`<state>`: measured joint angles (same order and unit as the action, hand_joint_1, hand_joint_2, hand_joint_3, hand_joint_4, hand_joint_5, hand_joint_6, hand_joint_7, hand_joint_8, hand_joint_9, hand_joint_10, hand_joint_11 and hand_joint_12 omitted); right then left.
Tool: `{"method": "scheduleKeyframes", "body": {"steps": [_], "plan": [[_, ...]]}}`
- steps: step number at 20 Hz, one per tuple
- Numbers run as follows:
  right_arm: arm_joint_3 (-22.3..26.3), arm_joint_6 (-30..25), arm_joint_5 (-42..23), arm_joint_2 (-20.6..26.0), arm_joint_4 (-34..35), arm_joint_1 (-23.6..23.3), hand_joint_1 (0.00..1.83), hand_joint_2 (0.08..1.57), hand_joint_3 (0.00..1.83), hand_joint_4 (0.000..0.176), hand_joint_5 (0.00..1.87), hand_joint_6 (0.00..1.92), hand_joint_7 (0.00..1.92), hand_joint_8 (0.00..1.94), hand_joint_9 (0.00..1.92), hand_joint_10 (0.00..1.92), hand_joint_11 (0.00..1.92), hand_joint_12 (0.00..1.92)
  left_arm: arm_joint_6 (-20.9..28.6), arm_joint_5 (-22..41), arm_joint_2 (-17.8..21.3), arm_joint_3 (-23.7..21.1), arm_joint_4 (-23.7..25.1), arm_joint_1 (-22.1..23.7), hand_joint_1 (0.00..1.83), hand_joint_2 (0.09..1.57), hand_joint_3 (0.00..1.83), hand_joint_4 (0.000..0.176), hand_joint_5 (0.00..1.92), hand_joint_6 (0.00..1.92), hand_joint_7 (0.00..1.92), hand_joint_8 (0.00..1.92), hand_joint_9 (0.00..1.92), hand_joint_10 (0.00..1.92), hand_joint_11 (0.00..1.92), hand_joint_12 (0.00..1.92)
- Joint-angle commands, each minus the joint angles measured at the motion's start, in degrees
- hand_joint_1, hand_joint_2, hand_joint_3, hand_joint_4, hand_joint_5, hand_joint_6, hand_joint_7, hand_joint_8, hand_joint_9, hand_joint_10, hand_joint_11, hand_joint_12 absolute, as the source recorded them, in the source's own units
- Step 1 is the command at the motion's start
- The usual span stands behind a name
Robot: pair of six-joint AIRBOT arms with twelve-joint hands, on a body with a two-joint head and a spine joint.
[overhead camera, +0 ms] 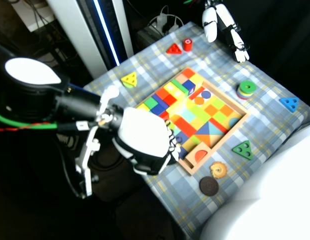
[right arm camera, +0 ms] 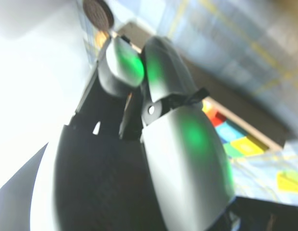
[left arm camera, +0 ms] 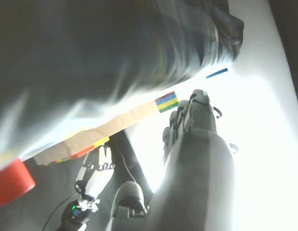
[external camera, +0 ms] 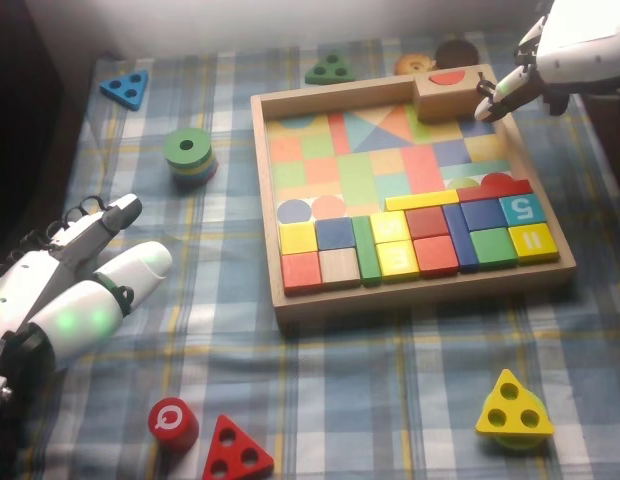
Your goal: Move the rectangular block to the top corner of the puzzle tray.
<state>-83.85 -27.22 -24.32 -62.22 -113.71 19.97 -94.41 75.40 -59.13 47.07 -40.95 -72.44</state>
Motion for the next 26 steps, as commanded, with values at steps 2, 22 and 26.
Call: {"method": "scheduleKeyframes", "body": {"steps": [2, 22, 26], "plan": [[1.76, 2.73, 1.99, 2.25, 6.29, -0.39, 1.63, 1.17, 0.00, 0.074, 0.48, 0.00, 1.01, 1.94, 1.29, 1.92, 1.37, 1.92, 0.51, 7.02, -0.21, -0.03, 2.17, 0.19, 0.00, 1.23, 0.00, 0.043, 0.23, 0.01, 0.21, 0.00, 0.12, 0.00, 0.02, 0.01], [29.07, 89.18, -49.49, 16.85, 131.28, 49.83, 1.39, 1.23, 0.01, 0.000, 0.45, 0.01, 1.17, 1.94, 1.41, 1.92, 1.43, 1.92, 0.61, 13.07, 0.11, -1.23, -1.36, -1.70, 0.00, 1.21, 0.00, 0.030, 0.24, 0.00, 0.21, 0.00, 0.12, 0.01, 0.01, 0.01], [36.21, 98.60, -62.73, 16.23, 140.88, 59.15, 0.81, 1.29, 0.01, 0.000, 0.38, 0.00, 1.16, 1.94, 1.41, 1.92, 1.41, 1.92, 0.62, 12.83, -0.69, -1.06, -1.74, -1.31, 0.00, 1.21, 0.00, 0.050, 0.24, 0.00, 0.21, 0.00, 0.11, 0.00, 0.02, 0.01]]}}
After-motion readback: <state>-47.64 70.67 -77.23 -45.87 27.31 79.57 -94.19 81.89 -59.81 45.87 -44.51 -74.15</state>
